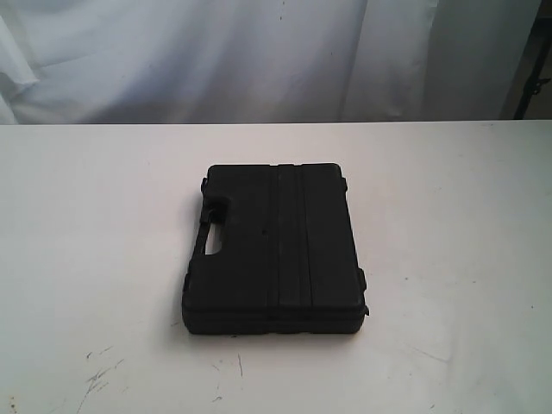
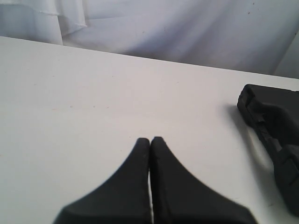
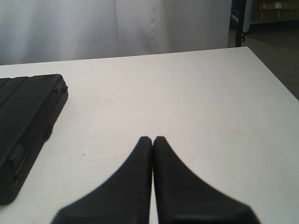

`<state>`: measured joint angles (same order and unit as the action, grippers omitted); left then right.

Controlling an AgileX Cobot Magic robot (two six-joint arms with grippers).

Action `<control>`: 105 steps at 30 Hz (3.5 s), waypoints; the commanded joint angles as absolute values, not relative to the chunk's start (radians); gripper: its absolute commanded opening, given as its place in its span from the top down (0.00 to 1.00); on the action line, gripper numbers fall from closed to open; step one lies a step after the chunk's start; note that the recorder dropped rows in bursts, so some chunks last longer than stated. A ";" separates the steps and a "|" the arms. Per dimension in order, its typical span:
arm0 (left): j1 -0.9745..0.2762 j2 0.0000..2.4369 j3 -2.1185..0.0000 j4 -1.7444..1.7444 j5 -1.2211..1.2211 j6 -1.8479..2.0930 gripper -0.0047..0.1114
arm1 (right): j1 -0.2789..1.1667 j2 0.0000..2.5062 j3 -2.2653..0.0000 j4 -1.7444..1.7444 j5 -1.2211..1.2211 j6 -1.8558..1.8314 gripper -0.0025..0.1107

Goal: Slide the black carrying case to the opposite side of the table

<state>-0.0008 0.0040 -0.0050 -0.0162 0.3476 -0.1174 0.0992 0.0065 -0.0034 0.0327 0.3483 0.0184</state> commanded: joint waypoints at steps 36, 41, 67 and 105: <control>-0.005 0.023 -0.103 -0.081 0.046 -0.162 0.96 | 0.093 0.000 0.000 0.021 0.345 0.006 0.98; -0.005 0.199 -0.302 -0.086 0.144 -0.196 0.96 | 0.093 0.000 0.000 0.021 0.345 0.009 0.98; -0.005 0.919 -0.807 -0.098 0.437 -0.145 0.96 | 0.093 0.000 0.000 0.023 0.345 0.010 0.98; -0.377 1.920 -1.391 -0.144 0.786 -0.176 0.62 | 0.093 0.000 0.000 0.023 0.345 0.012 0.98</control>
<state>-0.3731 1.8923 -1.3676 -0.0952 0.7897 -0.1697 0.0992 0.0065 -0.0034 0.0327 0.3483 0.0184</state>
